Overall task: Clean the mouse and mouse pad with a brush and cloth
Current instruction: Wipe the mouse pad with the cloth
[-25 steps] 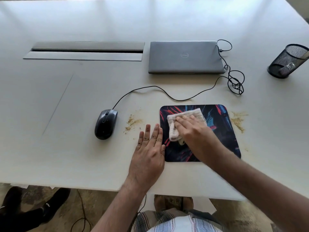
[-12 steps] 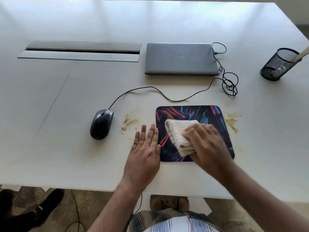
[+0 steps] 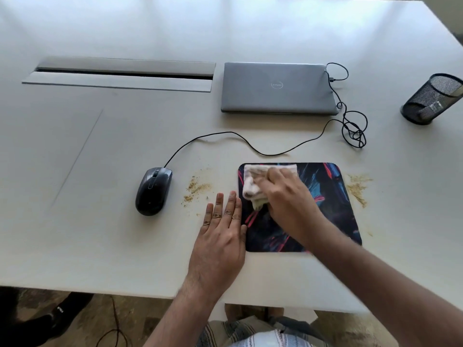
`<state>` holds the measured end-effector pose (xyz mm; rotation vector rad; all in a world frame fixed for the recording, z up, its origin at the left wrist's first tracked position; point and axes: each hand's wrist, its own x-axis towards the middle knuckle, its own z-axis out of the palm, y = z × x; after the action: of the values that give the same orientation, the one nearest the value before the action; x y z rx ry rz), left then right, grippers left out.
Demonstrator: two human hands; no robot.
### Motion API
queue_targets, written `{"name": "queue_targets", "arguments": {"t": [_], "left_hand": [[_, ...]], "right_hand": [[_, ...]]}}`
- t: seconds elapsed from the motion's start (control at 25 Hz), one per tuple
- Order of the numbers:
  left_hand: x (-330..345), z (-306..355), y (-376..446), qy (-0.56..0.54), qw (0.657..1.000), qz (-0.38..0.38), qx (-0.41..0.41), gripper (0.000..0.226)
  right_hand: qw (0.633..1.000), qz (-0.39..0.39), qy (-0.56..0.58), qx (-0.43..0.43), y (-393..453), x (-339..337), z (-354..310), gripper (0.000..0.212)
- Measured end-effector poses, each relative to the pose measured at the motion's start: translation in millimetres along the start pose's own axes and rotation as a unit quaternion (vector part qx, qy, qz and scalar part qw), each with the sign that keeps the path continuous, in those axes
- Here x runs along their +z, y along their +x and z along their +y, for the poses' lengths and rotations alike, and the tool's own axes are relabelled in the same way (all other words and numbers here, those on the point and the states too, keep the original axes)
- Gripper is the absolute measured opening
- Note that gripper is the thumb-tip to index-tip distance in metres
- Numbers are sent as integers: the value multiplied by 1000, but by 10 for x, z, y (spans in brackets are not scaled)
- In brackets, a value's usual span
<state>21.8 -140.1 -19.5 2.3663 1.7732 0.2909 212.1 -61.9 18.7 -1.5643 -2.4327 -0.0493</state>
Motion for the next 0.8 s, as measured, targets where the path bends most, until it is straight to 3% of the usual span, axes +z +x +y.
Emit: {"name": "queue_targets", "arguments": {"t": [0.16, 0.36, 0.52, 0.6, 0.72, 0.8], "left_hand": [[7, 13, 13, 14, 1000, 2, -6, 58], [17, 0, -2, 9, 1000, 0, 5, 57], [16, 1, 17, 14, 1000, 2, -3, 57], [13, 12, 18, 17, 1000, 2, -10, 57], [2, 12, 8, 8, 1000, 4, 0, 57], [3, 9, 0, 4, 1000, 7, 8, 56]], "right_hand": [[1000, -19, -11, 8, 262, -75, 40, 40], [999, -40, 17, -9, -599, -190, -315, 37], [1000, -14, -9, 25, 57, -74, -65, 44], [999, -8, -9, 38, 285, -93, -11, 37], [999, -18, 14, 28, -110, -140, -176, 45], [999, -40, 22, 4, -476, -191, -334, 37]]}}
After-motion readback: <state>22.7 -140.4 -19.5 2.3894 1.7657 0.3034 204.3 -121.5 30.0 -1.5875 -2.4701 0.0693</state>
